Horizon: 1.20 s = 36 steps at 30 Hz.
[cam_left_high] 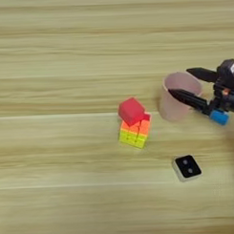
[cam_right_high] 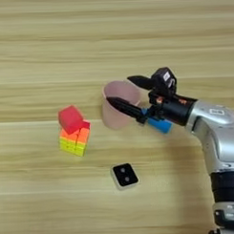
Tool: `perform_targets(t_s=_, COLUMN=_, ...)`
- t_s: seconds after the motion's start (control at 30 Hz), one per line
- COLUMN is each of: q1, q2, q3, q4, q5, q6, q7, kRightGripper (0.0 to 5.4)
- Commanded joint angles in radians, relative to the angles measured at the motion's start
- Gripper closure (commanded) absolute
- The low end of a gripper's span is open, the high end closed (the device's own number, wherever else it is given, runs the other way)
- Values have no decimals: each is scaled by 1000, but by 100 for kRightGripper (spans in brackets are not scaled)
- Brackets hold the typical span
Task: Move the objects on the table
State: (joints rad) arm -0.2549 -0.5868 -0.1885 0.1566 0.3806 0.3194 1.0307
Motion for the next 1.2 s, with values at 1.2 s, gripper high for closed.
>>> perform_targets(t_s=1.2, q1=75, q2=82, q3=202, q4=-469, q5=-4, q6=97, q7=-152, kRightGripper=2)
